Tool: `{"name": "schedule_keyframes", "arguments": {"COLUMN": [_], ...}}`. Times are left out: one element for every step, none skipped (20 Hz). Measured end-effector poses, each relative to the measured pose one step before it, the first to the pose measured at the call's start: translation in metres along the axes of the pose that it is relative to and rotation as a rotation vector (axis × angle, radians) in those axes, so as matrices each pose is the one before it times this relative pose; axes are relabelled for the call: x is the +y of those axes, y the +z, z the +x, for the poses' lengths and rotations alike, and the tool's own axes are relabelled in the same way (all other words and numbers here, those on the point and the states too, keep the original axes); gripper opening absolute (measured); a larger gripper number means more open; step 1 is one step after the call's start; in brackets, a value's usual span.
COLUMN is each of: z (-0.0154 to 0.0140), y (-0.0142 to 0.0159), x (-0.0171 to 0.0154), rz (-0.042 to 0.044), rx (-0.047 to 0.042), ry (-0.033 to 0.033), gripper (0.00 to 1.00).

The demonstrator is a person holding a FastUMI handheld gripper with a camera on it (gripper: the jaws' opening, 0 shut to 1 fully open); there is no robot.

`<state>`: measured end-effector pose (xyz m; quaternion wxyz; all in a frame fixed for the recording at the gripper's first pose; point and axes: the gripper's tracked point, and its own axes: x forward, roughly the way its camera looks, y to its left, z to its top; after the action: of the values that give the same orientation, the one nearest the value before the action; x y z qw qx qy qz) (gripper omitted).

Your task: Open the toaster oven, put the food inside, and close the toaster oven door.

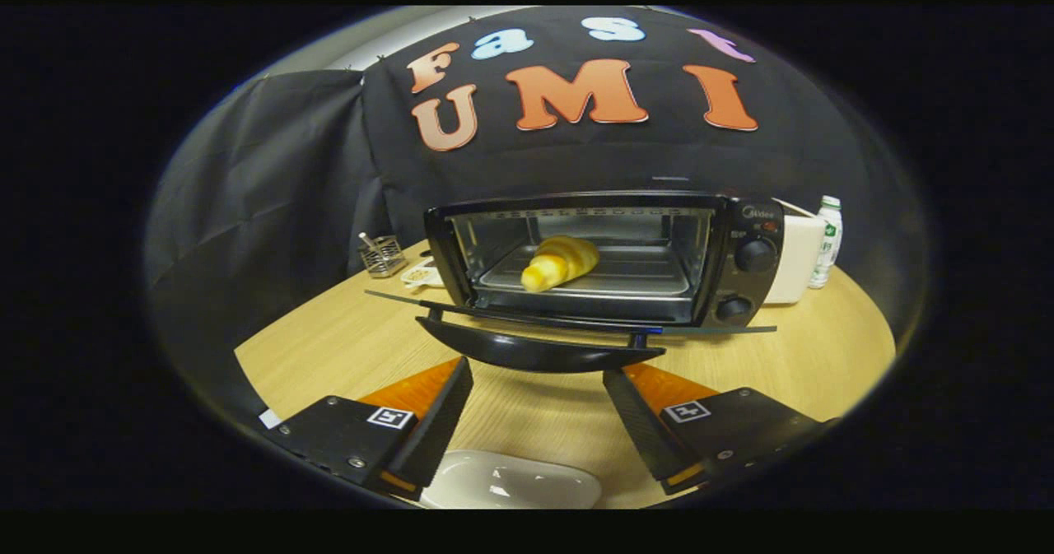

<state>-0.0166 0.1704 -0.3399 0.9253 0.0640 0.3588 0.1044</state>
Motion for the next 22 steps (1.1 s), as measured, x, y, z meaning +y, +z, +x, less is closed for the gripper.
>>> {"name": "schedule_keyframes", "arguments": {"z": [0.0032, 0.00425, 0.00475, 0.00417, 0.00367, 0.00304, 0.00284, 0.00321, 0.00326, 0.00241, 0.00119, 0.00365, 0.00262, 0.00186, 0.0012, 0.00283, 0.00303, -0.00056, -0.0033, -0.00059, -0.00262, -0.00281], "y": [0.00763, 0.0038, 0.00458, 0.004, 0.00472, 0.005, 0.00676, 0.0076, 0.00815, 0.00803, 0.00669, 0.00587, 0.00424, 0.0042, 0.00849, 0.0089, 0.00484, 0.00694, -0.00098, -0.0002, 0.00112, 0.00036], "x": [-0.00505, -0.00103, -0.00232, -0.00071, -0.00108, 0.00047, -0.00143, -0.00039, -0.00136, -0.00062, 0.00102, -0.00122, -0.00037, -0.00016, 0.00288, 0.00335, -0.00032, 0.00211, 0.00097, -0.0004, -0.00124, -0.00041], "rz": [0.00627, 0.01192, 0.01925, 0.0169, 0.02054, 0.01727, 0.01187, 0.00685, 0.00056, 0.0019, 0.00454, 0.00547, 0.00508, 0.00856, 0.0169, 0.02078, 0.02125, 0.01186, 0.00869, -0.00268, -0.00808, -0.01271], "rx": [-0.00813, 0.00672, -0.00261, 0.00259, -0.0024, -0.00571, -0.0148, -0.01865, -0.02063, -0.02059, -0.02103, -0.0102, -0.00848, -0.00724, -0.01855, -0.02669, -0.01093, 0.02751, 0.00279, 0.00055, -0.01021, -0.00779], "ry": [-0.02313, -0.00679, -0.0145, -0.00586, -0.00624, -0.00299, -0.00915, -0.0137, -0.01572, -0.01281, -0.00479, -0.013, -0.00668, -0.00458, 0.00744, 0.01187, -0.00192, 0.00592, 0.0014, -0.00395, -0.01025, -0.00754], "gripper": [0.95, 0.95, 0.95, 0.95, 0.95, 0.95, 0.95, 0.95, 0.95, 0.94, 0.95, 0.94, 0.94, 0.95, 0.95, 0.95, 0.95, 0.94, 0.95, 0.95, 0.94, 0.95]}}
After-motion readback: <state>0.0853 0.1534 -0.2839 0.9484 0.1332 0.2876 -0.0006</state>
